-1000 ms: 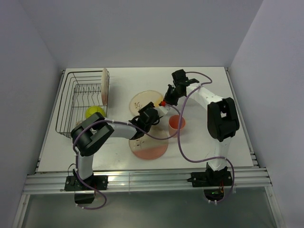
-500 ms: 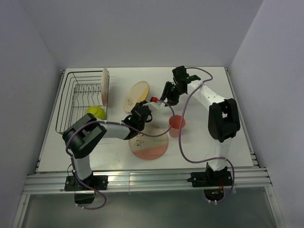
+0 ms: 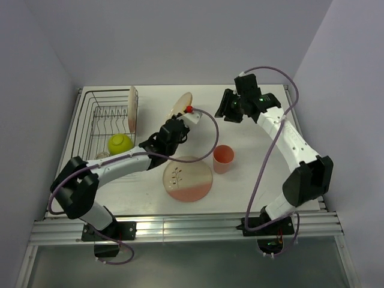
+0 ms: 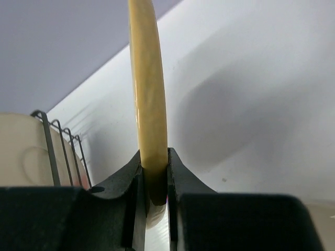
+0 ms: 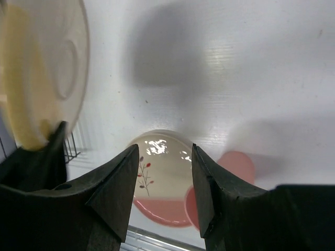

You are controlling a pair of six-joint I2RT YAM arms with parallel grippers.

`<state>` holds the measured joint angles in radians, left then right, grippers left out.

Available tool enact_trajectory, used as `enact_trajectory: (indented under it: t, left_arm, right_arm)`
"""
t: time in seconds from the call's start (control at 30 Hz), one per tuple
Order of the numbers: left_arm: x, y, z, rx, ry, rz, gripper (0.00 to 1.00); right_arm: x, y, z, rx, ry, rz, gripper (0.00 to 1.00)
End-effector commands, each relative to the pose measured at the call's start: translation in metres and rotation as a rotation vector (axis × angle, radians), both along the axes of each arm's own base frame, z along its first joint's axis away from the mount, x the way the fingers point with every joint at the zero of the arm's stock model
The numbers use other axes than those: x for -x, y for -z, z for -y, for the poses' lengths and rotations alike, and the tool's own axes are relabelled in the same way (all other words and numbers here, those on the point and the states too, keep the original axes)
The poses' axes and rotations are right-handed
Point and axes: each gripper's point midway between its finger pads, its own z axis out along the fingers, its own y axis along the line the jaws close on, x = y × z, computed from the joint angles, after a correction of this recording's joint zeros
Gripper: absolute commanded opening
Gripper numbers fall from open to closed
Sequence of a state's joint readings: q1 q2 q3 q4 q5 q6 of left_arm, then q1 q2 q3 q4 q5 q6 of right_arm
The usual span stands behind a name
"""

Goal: Load the mixed dishes into the dish rack

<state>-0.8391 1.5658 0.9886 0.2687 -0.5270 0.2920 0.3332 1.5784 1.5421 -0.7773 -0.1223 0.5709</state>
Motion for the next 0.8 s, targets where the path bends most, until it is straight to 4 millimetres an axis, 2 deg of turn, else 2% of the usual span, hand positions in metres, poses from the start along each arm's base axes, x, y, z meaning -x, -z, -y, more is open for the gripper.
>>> enact_trajectory:
  t: [0.0, 0.07, 0.13, 0.23, 0.33, 0.4, 0.5, 0.6, 0.63, 0.67, 0.7, 0.77]
  left_arm:
    - [-0.001, -0.148, 0.004, 0.310, 0.031, 0.219, 0.00]
    - [0.002, -0.182, -0.001, 0.386, 0.055, 0.231, 0.00]
    - [-0.002, -0.216, -0.016, 0.454, 0.054, 0.267, 0.00]
    - [-0.005, -0.256, -0.043, 0.511, 0.049, 0.320, 0.00]
    - [-0.007, -0.290, -0.078, 0.571, 0.032, 0.382, 0.00]
    - [-0.009, -0.303, -0.096, 0.601, 0.023, 0.416, 0.00]
    - [-0.015, -0.317, -0.140, 0.623, -0.039, 0.477, 0.00]
    - [-0.017, -0.317, -0.163, 0.679, -0.055, 0.486, 0.00]
    - [-0.021, -0.311, -0.180, 0.696, -0.088, 0.485, 0.00]
    - [-0.021, -0.310, -0.183, 0.706, -0.077, 0.480, 0.00]
    - [-0.024, -0.308, -0.200, 0.708, -0.107, 0.486, 0.00]
    - [-0.029, -0.295, -0.211, 0.733, -0.127, 0.454, 0.00]
  right_arm:
    - [0.015, -0.007, 0.023, 0.075, 0.028, 0.034, 0.52]
    - [0.023, -0.009, 0.027, 0.079, 0.032, 0.043, 0.52]
    - [0.026, -0.009, 0.028, 0.080, 0.031, 0.051, 0.52]
    - [0.033, -0.004, 0.031, 0.080, 0.032, 0.048, 0.52]
    - [0.037, 0.004, 0.032, 0.087, 0.029, 0.034, 0.52]
    - [0.040, 0.008, 0.034, 0.097, 0.026, 0.029, 0.51]
    - [0.040, 0.010, 0.036, 0.115, 0.025, 0.025, 0.51]
    - [0.038, 0.009, 0.037, 0.124, 0.021, 0.022, 0.51]
    - [0.037, 0.008, 0.036, 0.124, 0.019, 0.022, 0.51]
    - [0.037, 0.008, 0.034, 0.122, 0.014, 0.022, 0.51]
    - [0.036, 0.008, 0.034, 0.120, 0.012, 0.023, 0.51]
    - [0.035, 0.009, 0.033, 0.119, 0.010, 0.019, 0.51]
